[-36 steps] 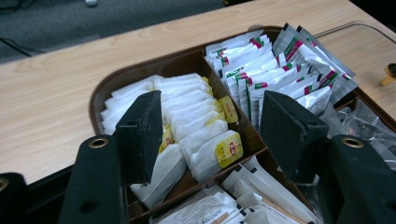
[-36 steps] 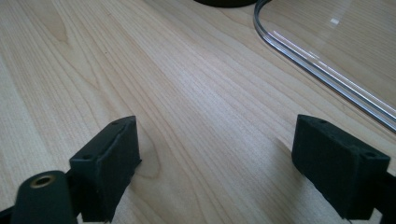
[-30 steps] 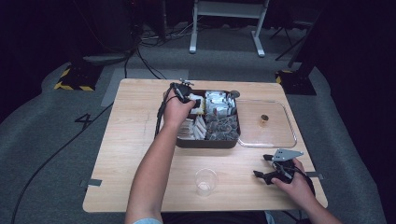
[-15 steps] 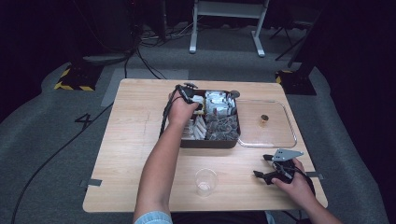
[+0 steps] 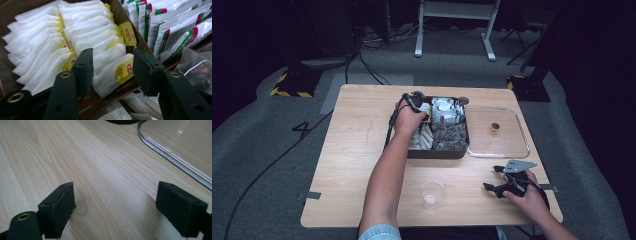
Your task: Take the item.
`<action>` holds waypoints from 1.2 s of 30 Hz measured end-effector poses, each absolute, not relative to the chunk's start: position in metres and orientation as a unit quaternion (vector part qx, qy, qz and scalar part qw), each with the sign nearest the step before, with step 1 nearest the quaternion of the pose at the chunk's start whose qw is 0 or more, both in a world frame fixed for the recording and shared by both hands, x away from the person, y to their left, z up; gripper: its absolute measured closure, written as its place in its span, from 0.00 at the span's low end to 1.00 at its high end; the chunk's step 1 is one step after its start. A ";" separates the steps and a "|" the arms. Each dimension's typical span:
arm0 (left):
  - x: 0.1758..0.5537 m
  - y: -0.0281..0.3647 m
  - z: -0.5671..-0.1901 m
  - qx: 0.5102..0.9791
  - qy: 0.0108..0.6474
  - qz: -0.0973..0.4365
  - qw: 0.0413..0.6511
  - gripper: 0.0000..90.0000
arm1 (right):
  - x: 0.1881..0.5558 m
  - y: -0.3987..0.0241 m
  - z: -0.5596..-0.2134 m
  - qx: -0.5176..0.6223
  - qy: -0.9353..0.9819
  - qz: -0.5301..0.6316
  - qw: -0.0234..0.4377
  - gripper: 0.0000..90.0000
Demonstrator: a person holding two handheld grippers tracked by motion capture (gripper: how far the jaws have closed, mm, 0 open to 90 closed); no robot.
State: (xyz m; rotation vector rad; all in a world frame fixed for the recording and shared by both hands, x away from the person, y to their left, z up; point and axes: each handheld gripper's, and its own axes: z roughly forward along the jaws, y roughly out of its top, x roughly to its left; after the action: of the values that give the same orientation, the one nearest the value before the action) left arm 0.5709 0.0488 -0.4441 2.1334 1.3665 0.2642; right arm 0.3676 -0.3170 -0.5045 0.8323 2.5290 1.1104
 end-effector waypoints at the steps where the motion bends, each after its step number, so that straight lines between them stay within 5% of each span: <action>1: 0.571 0.049 -0.445 0.804 0.511 0.098 0.288 0.60 | 0.368 -0.317 -0.504 0.286 0.870 0.382 0.128 0.18; 9: 0.573 0.046 -0.450 0.809 0.511 0.097 0.274 0.67 | 0.367 -0.317 -0.505 0.285 0.870 0.382 0.127 0.18; 23: 0.573 0.047 -0.449 0.826 0.497 0.101 0.248 0.99 | 0.367 -0.317 -0.505 0.284 0.870 0.382 0.127 0.18; 36: 0.572 0.059 -0.438 0.819 0.495 0.101 0.271 1.00 | 0.367 -0.317 -0.505 0.284 0.870 0.382 0.127 0.18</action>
State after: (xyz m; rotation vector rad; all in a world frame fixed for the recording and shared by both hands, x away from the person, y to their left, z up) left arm 0.5720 0.0592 -0.4384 2.2069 1.3332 0.2716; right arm 0.3671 -0.3173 -0.5045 0.8274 2.5322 1.1123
